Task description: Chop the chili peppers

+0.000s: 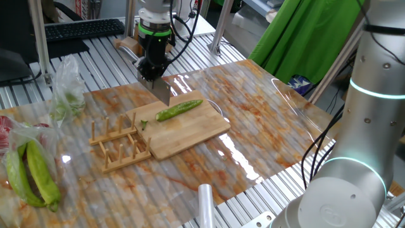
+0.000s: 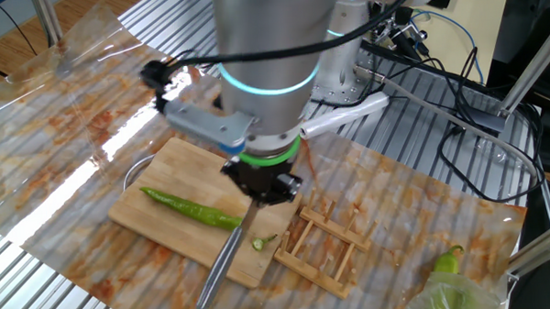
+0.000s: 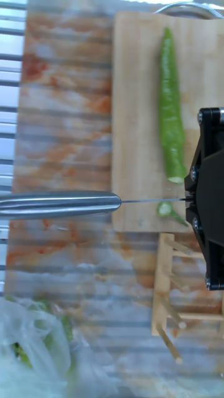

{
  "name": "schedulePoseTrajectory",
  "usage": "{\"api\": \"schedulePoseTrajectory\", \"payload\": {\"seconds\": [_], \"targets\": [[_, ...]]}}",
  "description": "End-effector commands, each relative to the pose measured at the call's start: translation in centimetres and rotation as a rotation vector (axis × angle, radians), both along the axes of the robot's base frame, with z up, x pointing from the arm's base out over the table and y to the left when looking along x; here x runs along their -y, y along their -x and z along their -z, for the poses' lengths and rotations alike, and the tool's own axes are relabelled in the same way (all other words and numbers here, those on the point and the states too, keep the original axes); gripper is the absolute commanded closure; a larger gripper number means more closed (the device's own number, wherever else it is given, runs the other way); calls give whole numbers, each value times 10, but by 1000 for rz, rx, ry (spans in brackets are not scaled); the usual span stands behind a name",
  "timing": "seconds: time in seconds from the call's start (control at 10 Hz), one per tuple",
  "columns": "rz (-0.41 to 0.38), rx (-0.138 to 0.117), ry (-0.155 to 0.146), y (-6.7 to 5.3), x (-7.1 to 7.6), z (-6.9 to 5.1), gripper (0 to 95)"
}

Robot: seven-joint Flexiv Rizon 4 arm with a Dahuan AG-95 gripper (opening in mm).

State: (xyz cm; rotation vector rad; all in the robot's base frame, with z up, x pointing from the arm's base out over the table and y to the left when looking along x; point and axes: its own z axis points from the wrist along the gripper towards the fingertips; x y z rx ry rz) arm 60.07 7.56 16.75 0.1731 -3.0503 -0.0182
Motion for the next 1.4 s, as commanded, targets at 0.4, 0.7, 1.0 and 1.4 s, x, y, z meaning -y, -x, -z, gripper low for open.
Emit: {"api": "schedulePoseTrajectory", "payload": {"seconds": [0.4, 0.7, 1.0, 1.4], "targets": [[-61, 54, 11, 1, 19, 19, 950], [-72, 62, 14, 9, 31, 35, 950], [-71, 67, 13, 18, 39, 49, 950], [-62, 93, 16, 24, 36, 66, 950]]}}
